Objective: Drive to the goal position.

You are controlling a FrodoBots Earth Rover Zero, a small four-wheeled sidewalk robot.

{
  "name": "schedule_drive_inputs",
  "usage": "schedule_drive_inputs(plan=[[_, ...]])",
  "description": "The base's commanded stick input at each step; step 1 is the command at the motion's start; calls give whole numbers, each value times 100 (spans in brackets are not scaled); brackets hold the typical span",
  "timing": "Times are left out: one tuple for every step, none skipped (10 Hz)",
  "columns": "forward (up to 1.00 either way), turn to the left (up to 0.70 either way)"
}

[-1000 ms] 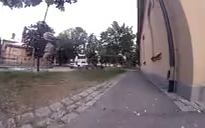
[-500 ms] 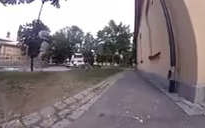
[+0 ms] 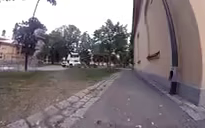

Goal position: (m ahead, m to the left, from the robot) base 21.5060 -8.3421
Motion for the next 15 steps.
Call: schedule_drive_inputs(plan=[[45,-26],[45,-27],[45,-27],[45,-27],[45,-27],[45,-27],[45,-27],[45,-27],[45,-27],[45,-27],[45,-27],[45,-27],[45,-27],[45,-27],[45,-27]])
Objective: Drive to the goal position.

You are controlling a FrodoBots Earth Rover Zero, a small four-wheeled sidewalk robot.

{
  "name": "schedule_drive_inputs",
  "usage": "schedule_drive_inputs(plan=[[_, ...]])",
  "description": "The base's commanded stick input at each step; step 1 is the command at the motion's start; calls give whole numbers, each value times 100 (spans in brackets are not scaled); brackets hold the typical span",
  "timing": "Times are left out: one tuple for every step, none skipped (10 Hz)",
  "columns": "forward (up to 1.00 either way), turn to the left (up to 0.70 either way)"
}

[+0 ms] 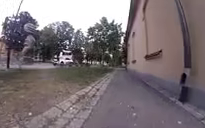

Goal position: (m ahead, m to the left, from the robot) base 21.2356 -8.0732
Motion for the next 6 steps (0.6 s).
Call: schedule_drive_inputs(plan=[[45,-27],[45,-27],[45,-27],[45,-27],[45,-27],[45,-27]])
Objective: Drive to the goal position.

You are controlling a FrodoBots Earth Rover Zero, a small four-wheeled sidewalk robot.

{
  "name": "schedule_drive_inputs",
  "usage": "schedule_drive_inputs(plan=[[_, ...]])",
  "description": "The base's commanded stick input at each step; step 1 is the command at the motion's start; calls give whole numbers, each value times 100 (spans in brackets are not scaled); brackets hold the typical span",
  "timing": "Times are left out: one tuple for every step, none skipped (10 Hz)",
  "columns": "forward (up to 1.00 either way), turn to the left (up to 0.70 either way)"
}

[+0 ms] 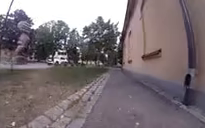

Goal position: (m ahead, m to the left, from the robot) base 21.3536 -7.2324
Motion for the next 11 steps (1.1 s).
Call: schedule_drive_inputs(plan=[[45,-27],[45,-27],[45,-27],[45,-27],[45,-27],[45,-27],[45,-27],[45,-27],[45,-27],[45,-27],[45,-27]])
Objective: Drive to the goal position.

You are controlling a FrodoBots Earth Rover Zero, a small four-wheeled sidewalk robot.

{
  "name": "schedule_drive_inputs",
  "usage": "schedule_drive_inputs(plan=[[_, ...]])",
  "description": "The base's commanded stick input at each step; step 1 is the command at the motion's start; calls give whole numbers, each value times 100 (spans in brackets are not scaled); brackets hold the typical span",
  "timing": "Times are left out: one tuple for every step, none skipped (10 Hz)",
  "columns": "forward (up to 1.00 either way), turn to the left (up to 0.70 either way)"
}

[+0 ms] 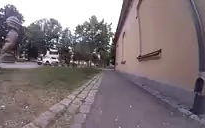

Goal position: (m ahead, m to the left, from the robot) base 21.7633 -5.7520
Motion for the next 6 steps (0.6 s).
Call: schedule_drive_inputs(plan=[[45,-27],[45,-27],[45,-27],[45,-27],[45,-27],[45,-27]])
